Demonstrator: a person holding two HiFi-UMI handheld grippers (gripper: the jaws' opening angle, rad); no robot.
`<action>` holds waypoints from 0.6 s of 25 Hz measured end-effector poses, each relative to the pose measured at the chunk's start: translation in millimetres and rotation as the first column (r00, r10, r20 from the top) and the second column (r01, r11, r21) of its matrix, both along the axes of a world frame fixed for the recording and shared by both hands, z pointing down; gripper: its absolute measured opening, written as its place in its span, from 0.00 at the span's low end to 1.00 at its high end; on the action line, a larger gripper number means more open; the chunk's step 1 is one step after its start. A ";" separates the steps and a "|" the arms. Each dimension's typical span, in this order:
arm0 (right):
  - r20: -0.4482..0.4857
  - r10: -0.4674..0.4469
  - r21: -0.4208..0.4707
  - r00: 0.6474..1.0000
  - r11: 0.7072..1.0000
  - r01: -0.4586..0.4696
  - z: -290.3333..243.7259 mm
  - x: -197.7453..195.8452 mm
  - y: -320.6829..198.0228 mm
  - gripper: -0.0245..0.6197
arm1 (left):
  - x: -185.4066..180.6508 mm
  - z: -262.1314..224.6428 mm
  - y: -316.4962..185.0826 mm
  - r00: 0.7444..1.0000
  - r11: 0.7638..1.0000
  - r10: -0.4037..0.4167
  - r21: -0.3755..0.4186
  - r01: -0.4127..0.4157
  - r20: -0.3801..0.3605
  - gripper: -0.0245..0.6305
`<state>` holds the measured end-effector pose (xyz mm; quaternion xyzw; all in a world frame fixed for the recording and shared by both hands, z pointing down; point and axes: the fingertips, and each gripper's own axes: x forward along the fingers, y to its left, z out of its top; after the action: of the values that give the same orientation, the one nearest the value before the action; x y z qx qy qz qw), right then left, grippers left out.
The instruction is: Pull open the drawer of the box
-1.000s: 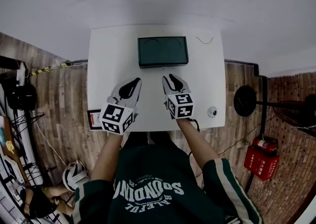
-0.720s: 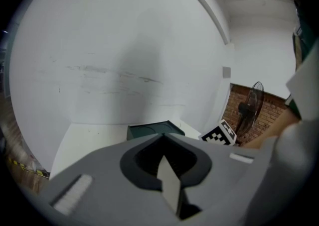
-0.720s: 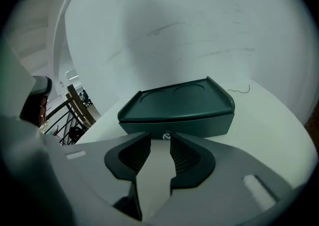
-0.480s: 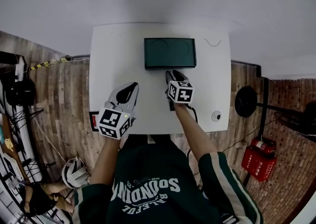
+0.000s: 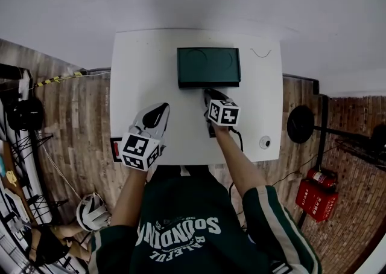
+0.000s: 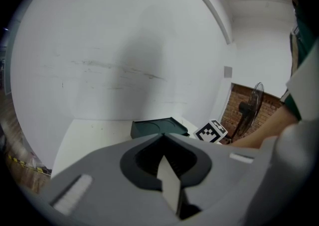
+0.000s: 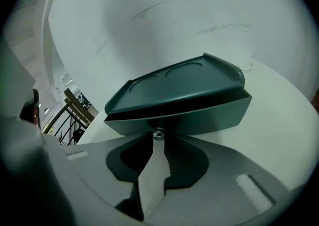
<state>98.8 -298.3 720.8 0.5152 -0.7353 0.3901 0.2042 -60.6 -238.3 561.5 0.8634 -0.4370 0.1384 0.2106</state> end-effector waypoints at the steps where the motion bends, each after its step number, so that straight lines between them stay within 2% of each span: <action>1: 0.001 -0.002 -0.005 1.000 1.000 0.002 0.2 0.4 3.1 0.15 | 0.9 0.1 0.4 1.000 1.000 0.001 0.000 -0.001 -0.002 0.12; 15: 0.016 -0.029 -0.035 0.999 0.999 0.030 3.0 1.9 59.1 0.15 | 13.1 -0.7 26.2 1.000 1.000 0.016 0.010 -0.016 -0.001 0.12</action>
<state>100.7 -239.2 723.8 0.4975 -0.7374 0.4041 0.2134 -47.4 -212.1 560.8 0.8681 -0.4304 0.1374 0.2056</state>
